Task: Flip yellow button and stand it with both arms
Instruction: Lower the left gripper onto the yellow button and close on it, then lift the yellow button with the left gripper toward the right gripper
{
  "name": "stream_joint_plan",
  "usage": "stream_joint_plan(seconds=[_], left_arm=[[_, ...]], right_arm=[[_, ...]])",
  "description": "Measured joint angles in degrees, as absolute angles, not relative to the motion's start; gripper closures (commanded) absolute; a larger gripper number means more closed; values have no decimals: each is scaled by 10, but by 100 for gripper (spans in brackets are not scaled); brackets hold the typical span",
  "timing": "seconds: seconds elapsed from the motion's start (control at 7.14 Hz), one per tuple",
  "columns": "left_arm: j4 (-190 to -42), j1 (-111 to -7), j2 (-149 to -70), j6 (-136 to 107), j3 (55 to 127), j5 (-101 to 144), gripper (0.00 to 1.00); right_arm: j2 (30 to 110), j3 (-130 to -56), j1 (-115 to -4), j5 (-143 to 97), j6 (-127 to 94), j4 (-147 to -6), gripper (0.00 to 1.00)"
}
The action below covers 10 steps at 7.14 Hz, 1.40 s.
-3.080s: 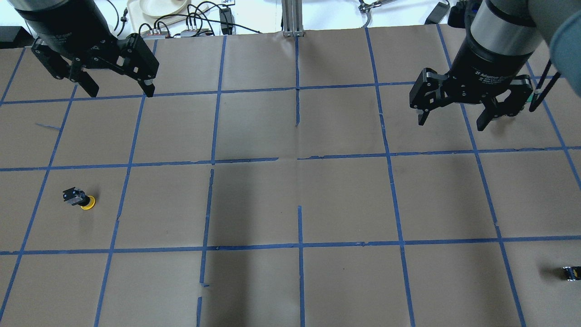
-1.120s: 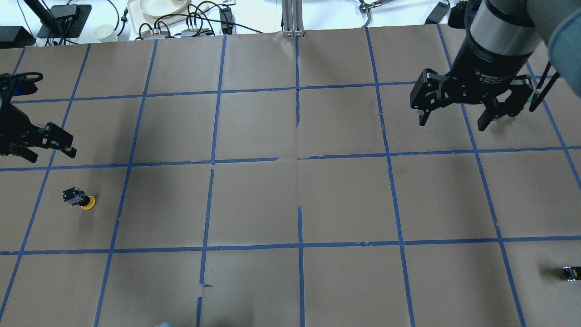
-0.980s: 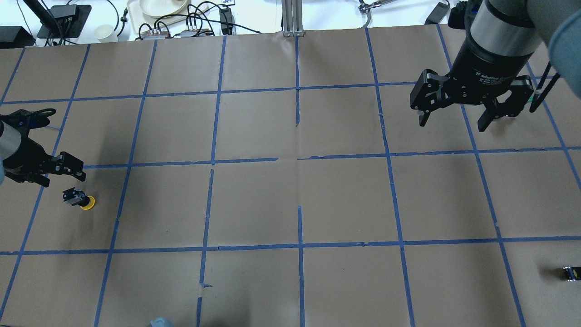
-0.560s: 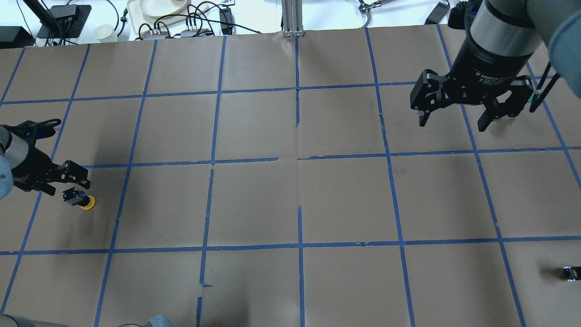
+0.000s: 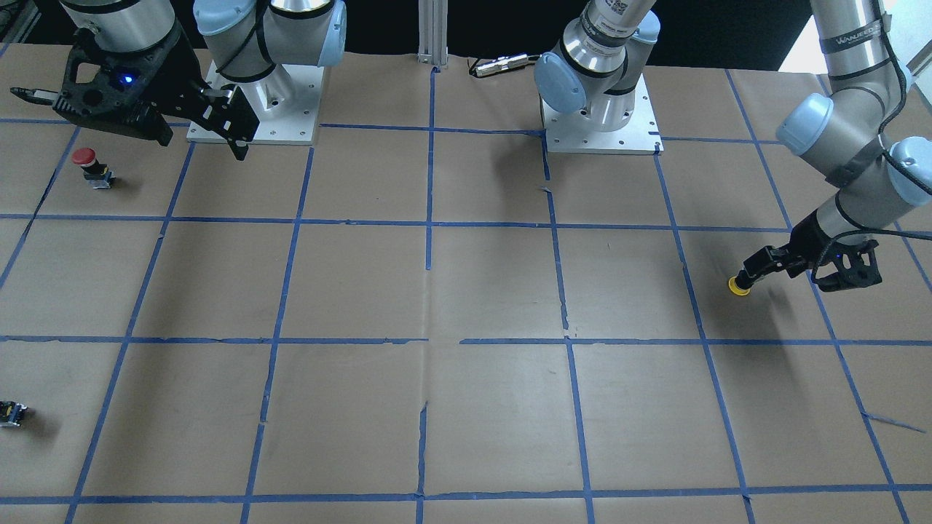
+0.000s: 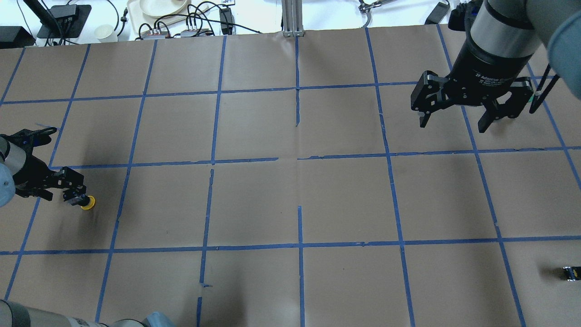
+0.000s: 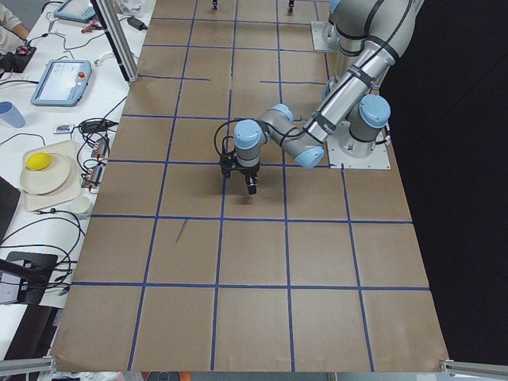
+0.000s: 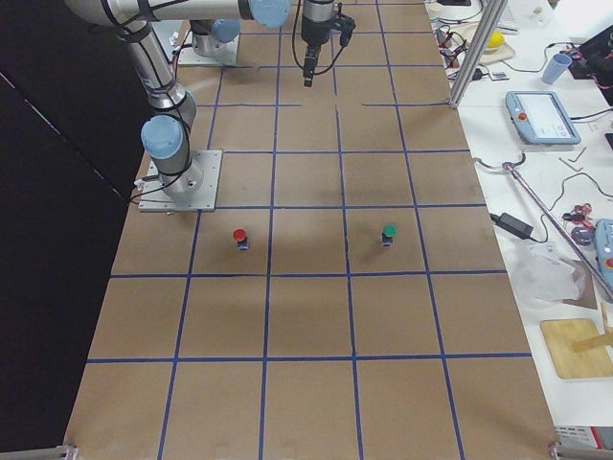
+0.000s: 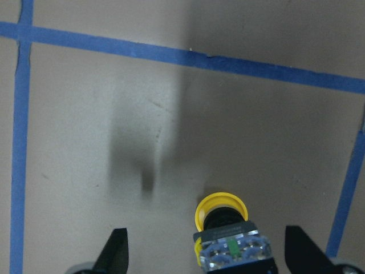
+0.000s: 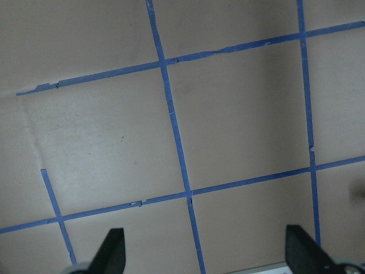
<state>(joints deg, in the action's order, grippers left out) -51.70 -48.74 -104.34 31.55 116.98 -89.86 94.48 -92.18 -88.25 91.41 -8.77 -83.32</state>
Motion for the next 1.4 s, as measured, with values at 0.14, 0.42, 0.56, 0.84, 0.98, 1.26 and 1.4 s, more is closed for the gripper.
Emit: stream_joint_plan(seconds=[0.14,0.42,0.56,0.84,0.98,1.26,1.4], left_arm=[[-519,-489,-1044,304,1171,-897,12],[-523,-492,-1043,282,1174,-895,36],[-523,-493,-1041,281,1174,-895,48],[-525,-497,-1035,281,1175,-893,66],[-527,-499,-1033,280,1175,-892,71],[-542,-505,-1022,283,1165,-879,73],[-583,-511,-1002,284,1148,-859,74]], right_arm=[[945,-922,-882,913,-87,-834,0],[945,-922,-882,912,-83,-833,0],[945,-922,-883,912,-83,-833,0],[945,-922,-883,913,-85,-831,0],[945,-922,-883,914,-87,-829,0],[944,-922,-881,914,-90,-829,0],[944,-923,-880,914,-91,-830,0]])
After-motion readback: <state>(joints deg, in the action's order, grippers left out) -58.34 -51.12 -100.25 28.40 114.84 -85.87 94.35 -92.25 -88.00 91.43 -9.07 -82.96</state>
